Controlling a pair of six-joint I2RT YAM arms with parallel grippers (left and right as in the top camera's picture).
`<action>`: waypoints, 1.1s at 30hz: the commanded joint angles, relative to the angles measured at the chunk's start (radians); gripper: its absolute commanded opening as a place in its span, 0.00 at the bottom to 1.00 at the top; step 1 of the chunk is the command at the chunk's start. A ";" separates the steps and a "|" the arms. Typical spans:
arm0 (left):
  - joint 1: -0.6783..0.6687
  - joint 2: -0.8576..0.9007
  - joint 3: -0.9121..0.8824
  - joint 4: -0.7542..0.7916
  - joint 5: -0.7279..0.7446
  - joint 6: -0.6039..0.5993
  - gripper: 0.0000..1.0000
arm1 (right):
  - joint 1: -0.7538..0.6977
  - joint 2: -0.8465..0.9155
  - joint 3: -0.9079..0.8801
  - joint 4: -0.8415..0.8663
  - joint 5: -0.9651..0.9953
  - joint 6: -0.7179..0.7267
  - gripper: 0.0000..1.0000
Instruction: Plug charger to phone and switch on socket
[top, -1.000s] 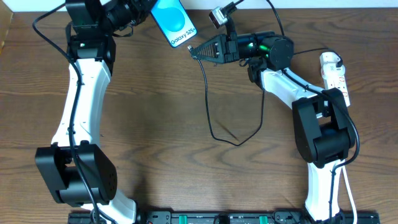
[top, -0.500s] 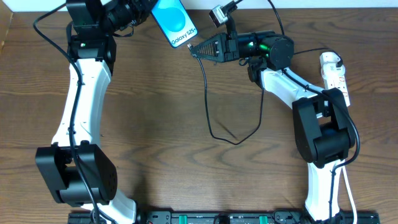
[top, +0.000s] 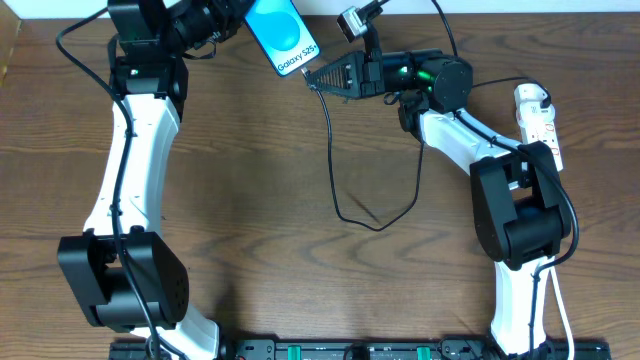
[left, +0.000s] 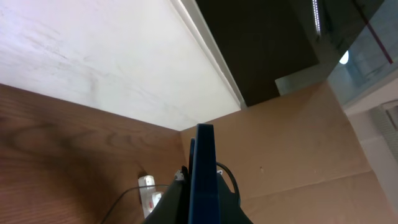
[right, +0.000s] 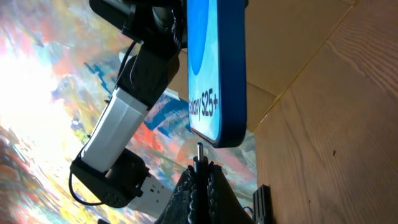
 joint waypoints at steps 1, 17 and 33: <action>-0.005 -0.001 0.010 0.012 0.002 -0.017 0.07 | 0.000 -0.018 0.023 0.039 0.027 0.006 0.01; -0.013 -0.002 0.010 0.012 0.002 -0.017 0.07 | 0.000 -0.018 0.023 0.039 0.041 0.006 0.01; -0.022 -0.002 0.010 0.012 0.002 -0.018 0.07 | -0.009 -0.018 0.023 0.039 0.067 0.000 0.01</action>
